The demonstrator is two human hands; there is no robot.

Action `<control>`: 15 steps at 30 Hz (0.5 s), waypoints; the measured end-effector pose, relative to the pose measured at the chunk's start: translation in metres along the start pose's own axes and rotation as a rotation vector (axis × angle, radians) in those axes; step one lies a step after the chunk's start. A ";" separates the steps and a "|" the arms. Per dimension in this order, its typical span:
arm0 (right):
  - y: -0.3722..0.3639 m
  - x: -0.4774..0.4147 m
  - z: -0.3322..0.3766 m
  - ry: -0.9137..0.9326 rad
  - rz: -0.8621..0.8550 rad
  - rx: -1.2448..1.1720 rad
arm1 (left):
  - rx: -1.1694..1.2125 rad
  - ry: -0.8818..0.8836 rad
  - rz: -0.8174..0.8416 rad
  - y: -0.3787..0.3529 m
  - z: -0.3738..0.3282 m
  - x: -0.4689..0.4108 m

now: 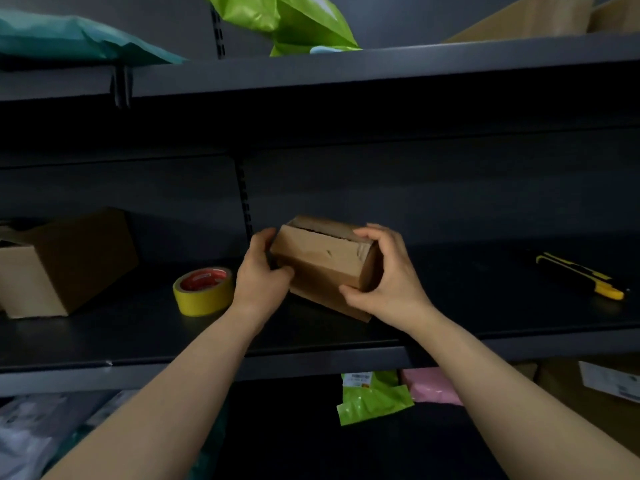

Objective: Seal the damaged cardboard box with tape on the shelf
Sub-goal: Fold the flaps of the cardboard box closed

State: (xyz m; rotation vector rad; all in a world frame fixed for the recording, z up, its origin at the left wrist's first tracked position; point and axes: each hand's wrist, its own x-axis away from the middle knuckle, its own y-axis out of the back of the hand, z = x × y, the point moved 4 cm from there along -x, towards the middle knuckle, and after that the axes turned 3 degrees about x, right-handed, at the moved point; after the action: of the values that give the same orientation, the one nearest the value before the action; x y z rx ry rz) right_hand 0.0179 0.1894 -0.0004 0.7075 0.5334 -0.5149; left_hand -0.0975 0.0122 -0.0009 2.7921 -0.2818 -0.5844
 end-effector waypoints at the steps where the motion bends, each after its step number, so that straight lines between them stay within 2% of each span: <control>1: -0.001 0.001 0.001 0.011 0.003 0.000 | 0.003 -0.005 0.010 0.000 0.001 0.000; 4: -0.005 0.003 0.003 0.022 0.034 0.010 | 0.046 -0.003 0.027 -0.001 0.002 0.001; 6: -0.006 0.003 0.002 -0.021 -0.013 -0.083 | 0.108 0.006 0.028 0.000 0.001 0.003; 10: -0.008 -0.002 -0.010 -0.262 -0.124 -0.454 | 0.248 0.041 0.056 0.002 -0.003 0.007; 12: -0.008 -0.003 -0.013 -0.386 -0.129 -0.614 | 0.317 0.085 0.103 0.002 -0.003 0.009; 15: -0.009 -0.003 -0.014 -0.468 -0.098 -0.693 | 0.364 0.193 0.207 0.000 0.000 0.012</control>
State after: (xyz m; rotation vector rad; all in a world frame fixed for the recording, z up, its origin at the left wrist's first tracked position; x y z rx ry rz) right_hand 0.0063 0.1938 -0.0118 -0.1065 0.2722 -0.5226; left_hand -0.0866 0.0092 -0.0049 3.0788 -0.6864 -0.2301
